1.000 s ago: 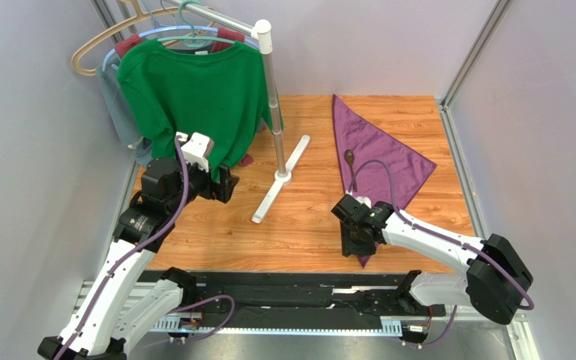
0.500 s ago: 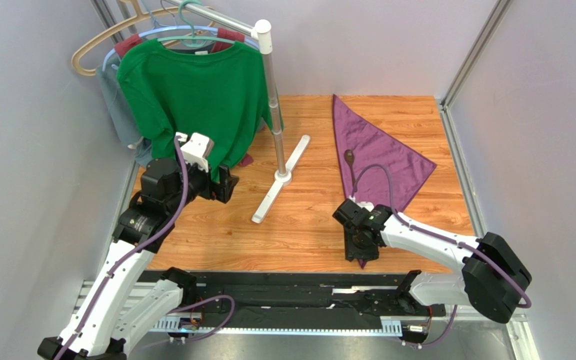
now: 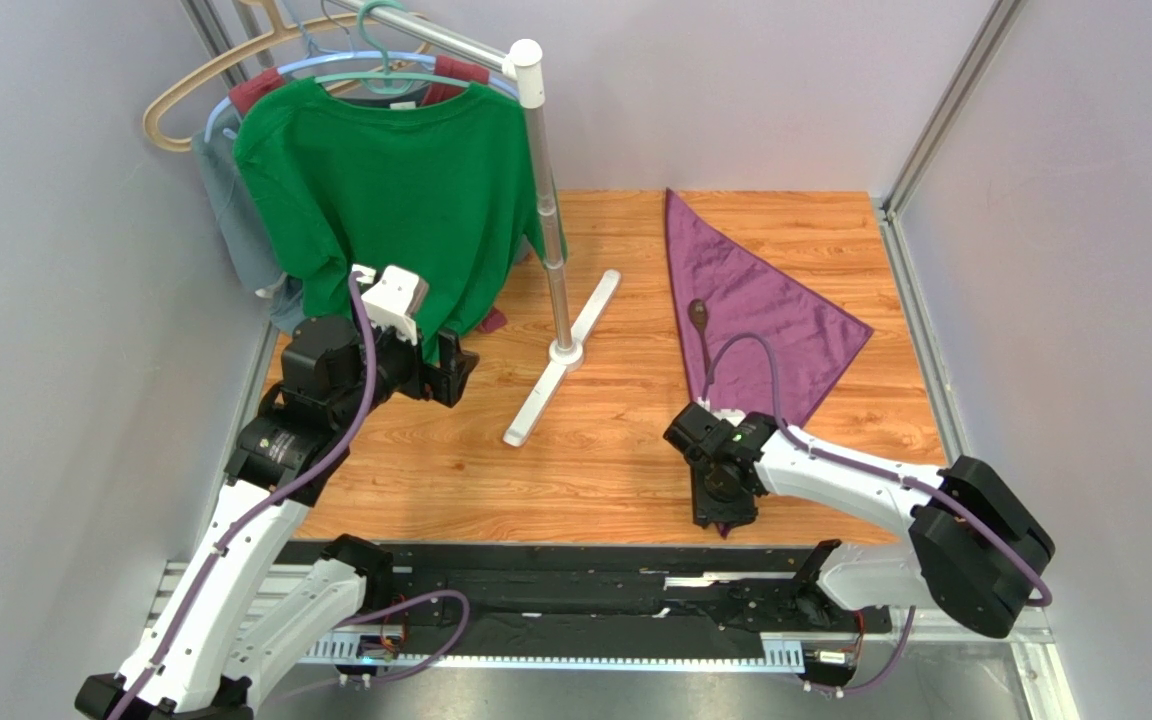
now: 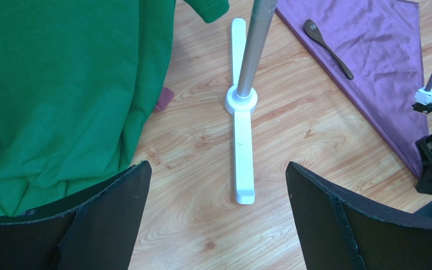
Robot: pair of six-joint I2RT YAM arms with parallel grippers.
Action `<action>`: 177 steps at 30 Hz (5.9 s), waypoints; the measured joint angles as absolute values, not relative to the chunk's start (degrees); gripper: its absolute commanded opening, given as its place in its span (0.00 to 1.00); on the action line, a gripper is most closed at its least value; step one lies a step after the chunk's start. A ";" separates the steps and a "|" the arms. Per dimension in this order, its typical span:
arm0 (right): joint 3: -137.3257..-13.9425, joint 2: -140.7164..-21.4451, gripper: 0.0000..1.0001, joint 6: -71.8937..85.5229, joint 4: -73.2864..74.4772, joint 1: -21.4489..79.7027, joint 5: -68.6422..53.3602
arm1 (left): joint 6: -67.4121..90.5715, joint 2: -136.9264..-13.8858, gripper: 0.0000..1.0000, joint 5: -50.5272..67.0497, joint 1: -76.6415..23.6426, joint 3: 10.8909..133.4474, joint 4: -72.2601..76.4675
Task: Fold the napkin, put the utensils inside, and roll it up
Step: Fold the napkin
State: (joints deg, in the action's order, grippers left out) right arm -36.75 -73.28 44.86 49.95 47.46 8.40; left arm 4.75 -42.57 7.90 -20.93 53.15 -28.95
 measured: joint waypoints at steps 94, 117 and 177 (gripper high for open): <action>-36.88 -74.15 0.33 40.23 50.22 48.93 8.45 | 4.78 -42.65 0.99 8.49 -20.93 53.15 -28.95; -36.36 -73.56 0.00 42.52 49.10 48.95 7.40 | 4.80 -42.59 0.99 8.49 -20.93 53.15 -28.95; -87.85 -112.03 0.00 7.51 41.30 25.74 21.67 | 4.67 -45.25 0.99 6.11 -20.91 53.15 -28.97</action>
